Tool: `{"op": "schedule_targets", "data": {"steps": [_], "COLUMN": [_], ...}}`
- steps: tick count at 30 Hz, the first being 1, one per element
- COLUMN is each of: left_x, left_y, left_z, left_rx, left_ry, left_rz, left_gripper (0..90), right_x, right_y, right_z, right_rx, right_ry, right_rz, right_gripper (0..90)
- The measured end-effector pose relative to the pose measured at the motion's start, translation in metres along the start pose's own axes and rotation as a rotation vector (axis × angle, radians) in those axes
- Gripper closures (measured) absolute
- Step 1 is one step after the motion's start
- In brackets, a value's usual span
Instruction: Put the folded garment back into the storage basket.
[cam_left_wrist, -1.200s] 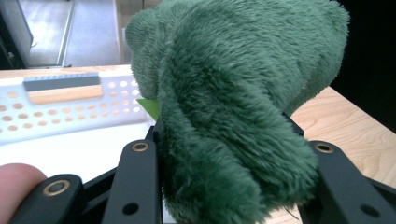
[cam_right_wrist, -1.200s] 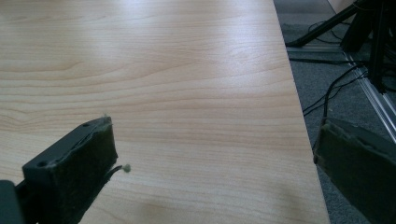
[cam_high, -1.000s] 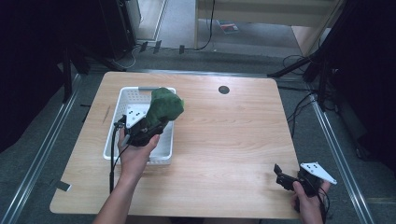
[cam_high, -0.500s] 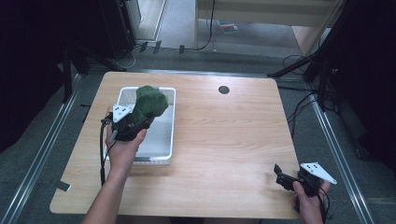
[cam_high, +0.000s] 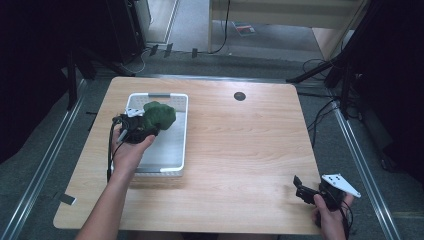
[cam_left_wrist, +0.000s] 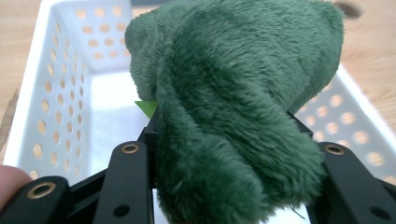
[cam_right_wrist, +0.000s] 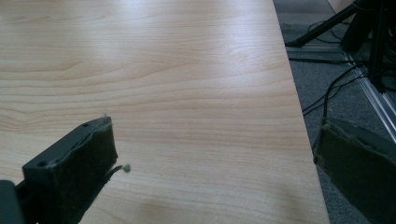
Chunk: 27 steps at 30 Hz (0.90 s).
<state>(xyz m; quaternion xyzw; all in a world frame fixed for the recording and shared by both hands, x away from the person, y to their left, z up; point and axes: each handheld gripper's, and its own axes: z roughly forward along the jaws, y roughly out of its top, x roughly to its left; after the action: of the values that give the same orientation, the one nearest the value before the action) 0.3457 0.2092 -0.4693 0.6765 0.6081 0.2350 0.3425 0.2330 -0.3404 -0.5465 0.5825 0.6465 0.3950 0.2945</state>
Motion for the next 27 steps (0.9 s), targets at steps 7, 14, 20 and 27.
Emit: {"op": "schedule_targets", "data": {"steps": [7,14,20,27], "left_x": [0.002,-0.001,-0.001,0.007], "left_y": [0.0,0.0,0.007,0.009], "left_z": [0.015,0.025,0.009,-0.016], "left_rx": [0.125,0.22,0.171,0.05], "left_ry": [0.017,0.027,0.013,-0.063], "left_rz": [-0.006,0.012,-0.02,-0.066], "left_gripper": [49.0,34.5,14.5,14.2], "right_x": [0.0,0.0,0.0,0.0], "right_y": [0.0,0.0,0.0,0.0], "right_z": [0.0,0.0,0.0,0.0], "right_rx": [-0.001,-0.002,-0.004,-0.004], "right_ry": [0.0,-0.002,-0.003,-0.005], "right_rz": [0.001,0.003,0.003,0.002], "right_gripper": [0.0,0.0,0.0,0.0]}}
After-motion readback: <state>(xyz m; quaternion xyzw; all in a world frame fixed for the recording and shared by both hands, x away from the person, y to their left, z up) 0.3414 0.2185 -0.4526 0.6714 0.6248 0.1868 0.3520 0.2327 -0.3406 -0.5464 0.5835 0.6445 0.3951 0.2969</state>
